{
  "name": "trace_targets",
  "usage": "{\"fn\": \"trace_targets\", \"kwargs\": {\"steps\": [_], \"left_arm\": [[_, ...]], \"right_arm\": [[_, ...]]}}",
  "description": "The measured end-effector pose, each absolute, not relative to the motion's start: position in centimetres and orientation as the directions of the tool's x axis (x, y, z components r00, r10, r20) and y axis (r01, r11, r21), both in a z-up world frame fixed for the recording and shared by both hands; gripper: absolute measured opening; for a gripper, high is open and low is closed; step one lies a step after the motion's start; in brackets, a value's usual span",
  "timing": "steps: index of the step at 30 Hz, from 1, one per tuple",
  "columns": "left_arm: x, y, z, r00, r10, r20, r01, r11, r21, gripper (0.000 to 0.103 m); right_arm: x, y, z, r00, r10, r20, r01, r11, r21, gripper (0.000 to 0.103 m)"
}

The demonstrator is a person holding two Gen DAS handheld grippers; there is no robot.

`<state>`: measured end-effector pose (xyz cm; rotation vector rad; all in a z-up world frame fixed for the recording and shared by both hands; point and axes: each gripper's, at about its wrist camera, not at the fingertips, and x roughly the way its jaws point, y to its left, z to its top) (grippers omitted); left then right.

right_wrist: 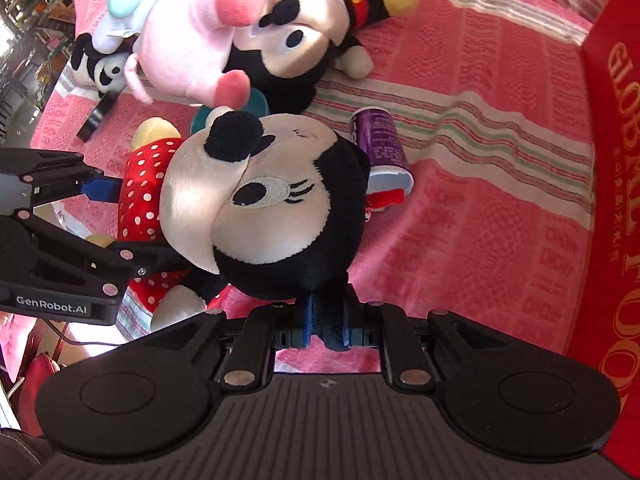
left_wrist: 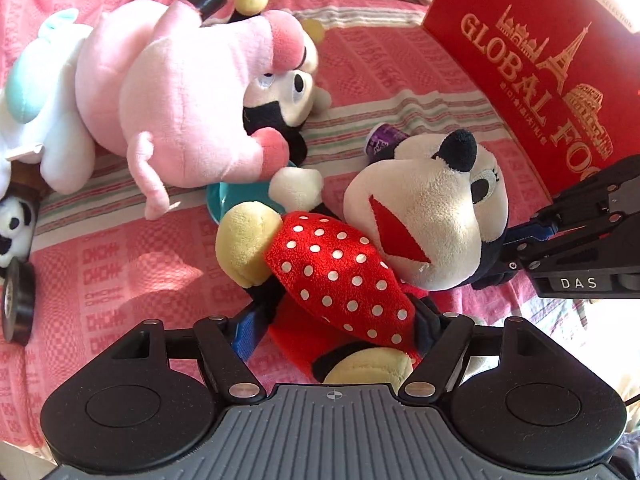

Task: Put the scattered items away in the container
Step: 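Carry Minnie with both tools toward the red box, then lower Minnie into the red box and open both tools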

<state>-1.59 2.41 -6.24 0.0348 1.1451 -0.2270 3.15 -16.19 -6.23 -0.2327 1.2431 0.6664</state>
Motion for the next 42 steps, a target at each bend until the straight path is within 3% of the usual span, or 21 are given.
{"fn": "trace_targets", "kwargs": {"steps": [7, 10, 20, 22, 25, 42], "left_arm": [[-1.3, 2.2, -7.0, 0.33, -0.155, -0.931, 0.269, 0.961, -0.064, 0.086], [-1.0, 1.9, -7.5, 0.304, -0.145, -0.942, 0.326, 0.945, -0.04, 0.086], [0.6, 2.8, -8.0, 0.243, -0.184, -0.952, 0.403, 0.912, -0.074, 0.074], [0.6, 3.0, -7.7, 0.243, -0.195, -0.95, 0.414, 0.907, -0.081, 0.071], [0.4, 3.5, -7.1, 0.259, -0.214, -0.942, 0.431, 0.898, -0.085, 0.068], [1.7, 2.8, 0.5, 0.398, -0.376, -0.837, 0.554, 0.825, -0.108, 0.068]], "right_arm": [[3.3, -16.6, -6.7, 0.164, 0.351, -0.922, -0.552, 0.807, 0.209, 0.017], [3.8, -16.6, -6.8, 0.165, 0.352, -0.921, -0.524, 0.823, 0.221, 0.02], [4.3, -15.8, -7.6, 0.192, 0.315, -0.93, -0.403, 0.889, 0.218, 0.022], [4.3, -15.6, -7.7, 0.202, 0.307, -0.93, -0.385, 0.898, 0.213, 0.014], [3.9, -15.5, -7.1, 0.22, 0.314, -0.924, -0.371, 0.903, 0.218, 0.012], [2.4, -18.0, 1.7, 0.449, 0.263, -0.854, -0.249, 0.955, 0.163, 0.012]]}}
